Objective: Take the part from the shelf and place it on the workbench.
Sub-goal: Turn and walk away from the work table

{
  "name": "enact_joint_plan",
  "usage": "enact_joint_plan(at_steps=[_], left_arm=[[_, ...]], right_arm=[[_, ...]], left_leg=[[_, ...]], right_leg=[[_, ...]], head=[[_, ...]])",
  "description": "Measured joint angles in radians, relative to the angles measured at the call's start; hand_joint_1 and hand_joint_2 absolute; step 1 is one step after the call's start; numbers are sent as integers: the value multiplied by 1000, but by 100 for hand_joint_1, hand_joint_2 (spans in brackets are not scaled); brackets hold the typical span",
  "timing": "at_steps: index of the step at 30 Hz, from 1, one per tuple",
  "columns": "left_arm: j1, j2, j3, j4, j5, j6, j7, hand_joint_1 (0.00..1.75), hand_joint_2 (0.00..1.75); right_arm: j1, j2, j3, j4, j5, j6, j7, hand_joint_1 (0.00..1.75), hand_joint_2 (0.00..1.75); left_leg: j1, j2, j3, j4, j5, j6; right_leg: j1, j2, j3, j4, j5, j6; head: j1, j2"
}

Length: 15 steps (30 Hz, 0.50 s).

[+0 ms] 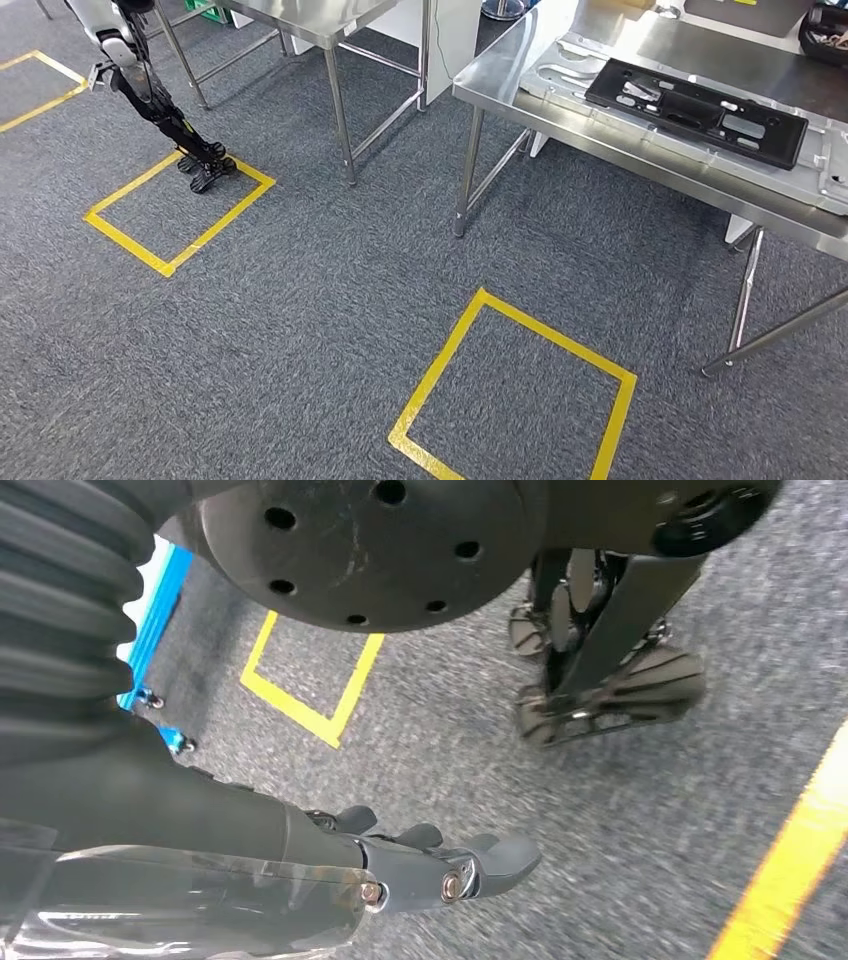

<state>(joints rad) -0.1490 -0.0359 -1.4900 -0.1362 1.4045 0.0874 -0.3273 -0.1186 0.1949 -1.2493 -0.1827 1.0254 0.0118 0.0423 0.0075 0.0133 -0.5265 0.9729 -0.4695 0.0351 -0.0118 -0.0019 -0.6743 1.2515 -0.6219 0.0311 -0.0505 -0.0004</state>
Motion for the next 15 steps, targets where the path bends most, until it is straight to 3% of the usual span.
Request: enact_joint_plan(at_steps=[1, 2, 4, 6, 7, 10, 12, 14, 15], left_arm=[[0, 0, 0, 0, 0, 0, 0, 0, 0], [1, 0, 0, 0, 0, 0, 0, 0, 0], [1, 0, 0, 0, 1, 0, 0, 0, 0], [1, 0, 0, 0, 4, 0, -1, 0, 0], [1, 0, 0, 0, 5, 0, -2, 0, 0], [2, 0, 0, 0, 7, 0, -3, 0, 0], [3, 0, 0, 0, 8, 0, -3, 0, 0], [4, 0, 0, 0, 9, 0, -4, 0, 0], [4, 0, 0, 0, 9, 0, -5, 0, 0]], right_arm=[[0, 0, 0, 0, 0, 0, 0, 0, 0], [0, 0, 0, 0, 0, 0, 0, 0, 0], [-1, 0, 0, 0, 0, 1, -1, 0, 0], [-2, 0, 0, 0, 0, 3, -2, 0, 0], [-3, 0, 0, 0, 0, 5, -2, 0, 0], [-2, 0, 0, 0, 0, 8, -3, 0, 0], [-2, 0, 1, 0, -1, 9, -3, 0, 0], [-2, 0, 1, 0, -2, 11, -3, 0, 0], [-2, 0, 0, 0, -3, 12, -3, 0, 0]], left_leg=[[0, 0, -13, 2, 9, -2], [0, 1, -26, 5, 17, -4], [1, 1, -50, 14, 30, -10], [-2, 0, -67, 26, 41, -20], [-3, 0, -72, 30, 46, -26], [-1, -1, -80, 33, 56, -45], [1, -4, -102, 81, 5, -55], [3, -5, -141, 198, -84, -61], [4, -5, -157, 260, -112, -63]], right_leg=[[-1, 0, -1, 32, -3, 2], [-3, 0, 15, 31, 13, 4], [-5, 0, 100, -76, 69, 4], [-3, 0, 191, -218, 86, -3], [-1, 1, 214, -259, 82, -8], [1, 0, 210, -276, 90, -28], [-1, -3, 194, -279, 107, -47], [2, -5, 174, -279, 122, -57], [4, -2, 163, -279, 130, -58]], head=[[0, 0], [0, 0], [0, 0], [0, 0], [0, 0], [0, 0], [0, 0], [0, 0], [0, 0]])
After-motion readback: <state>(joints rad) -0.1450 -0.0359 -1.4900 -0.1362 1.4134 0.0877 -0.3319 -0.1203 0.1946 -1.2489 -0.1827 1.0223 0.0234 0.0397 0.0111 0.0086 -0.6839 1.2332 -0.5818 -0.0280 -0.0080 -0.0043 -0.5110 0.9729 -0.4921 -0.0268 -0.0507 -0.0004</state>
